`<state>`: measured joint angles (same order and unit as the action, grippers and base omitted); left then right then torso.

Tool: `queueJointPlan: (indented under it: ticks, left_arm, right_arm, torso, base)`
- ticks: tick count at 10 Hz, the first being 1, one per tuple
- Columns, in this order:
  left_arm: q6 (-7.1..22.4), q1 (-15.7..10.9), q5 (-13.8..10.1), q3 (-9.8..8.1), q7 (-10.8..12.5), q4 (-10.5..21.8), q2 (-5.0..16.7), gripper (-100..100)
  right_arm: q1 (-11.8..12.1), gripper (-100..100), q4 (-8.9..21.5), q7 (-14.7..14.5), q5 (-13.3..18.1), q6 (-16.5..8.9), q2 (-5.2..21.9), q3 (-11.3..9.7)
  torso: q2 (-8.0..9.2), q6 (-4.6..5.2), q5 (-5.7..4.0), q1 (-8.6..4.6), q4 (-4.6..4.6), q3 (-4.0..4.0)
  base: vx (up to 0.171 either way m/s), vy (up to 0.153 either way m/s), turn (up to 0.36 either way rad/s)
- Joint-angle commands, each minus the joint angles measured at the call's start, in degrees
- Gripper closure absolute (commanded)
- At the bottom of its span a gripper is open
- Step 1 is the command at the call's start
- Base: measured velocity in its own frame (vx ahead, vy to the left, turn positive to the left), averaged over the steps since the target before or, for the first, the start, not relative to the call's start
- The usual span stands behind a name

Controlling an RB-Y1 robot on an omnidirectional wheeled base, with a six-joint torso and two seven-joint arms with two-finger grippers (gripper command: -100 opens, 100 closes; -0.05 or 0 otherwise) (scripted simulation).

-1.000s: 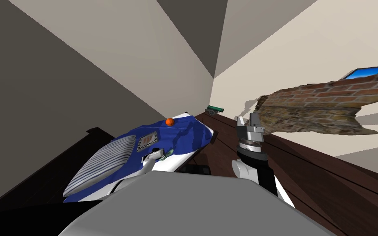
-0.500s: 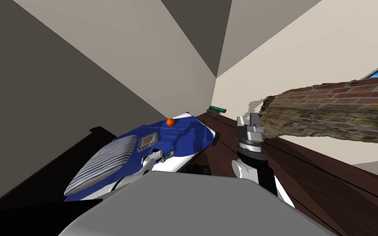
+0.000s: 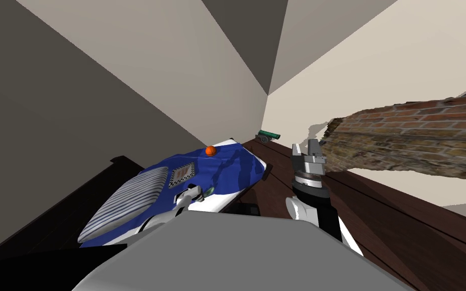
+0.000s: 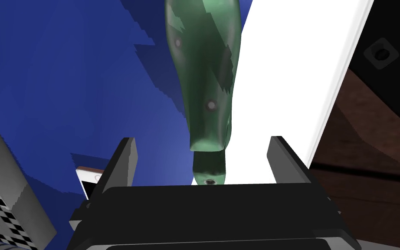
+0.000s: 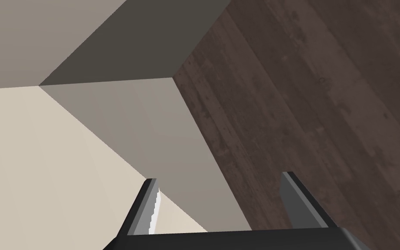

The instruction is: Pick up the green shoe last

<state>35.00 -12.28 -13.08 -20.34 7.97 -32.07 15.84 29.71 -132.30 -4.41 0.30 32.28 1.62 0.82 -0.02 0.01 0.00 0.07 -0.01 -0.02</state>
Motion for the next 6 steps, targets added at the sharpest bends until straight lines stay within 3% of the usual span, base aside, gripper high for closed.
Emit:
queueJointPlan:
  ticks: [1, 6]
  left_arm:
    - [-1.87, 0.46, 0.17, 0.39, 0.08, 1.09, -0.68, -100]
    - [-6.25, 1.55, 0.57, 1.29, 0.26, 3.64, -2.28, -100]
  right_arm:
    - [0.0, 0, 0.0, 0.0, 0.0, 0.0, 0.0, 0.0]
    - [0.01, 0, 0.0, 0.0, 0.0, 0.0, 0.0, 0.0]
  torso:
    - [0.0, 0.0, 0.0, 0.0, 0.0, 0.0]
    - [-0.16, 0.0, 0.03, 0.12, -0.04, -0.09]
  base:
    - [0.039, 0.02, 0.028]
    - [0.055, 0.035, 0.019]
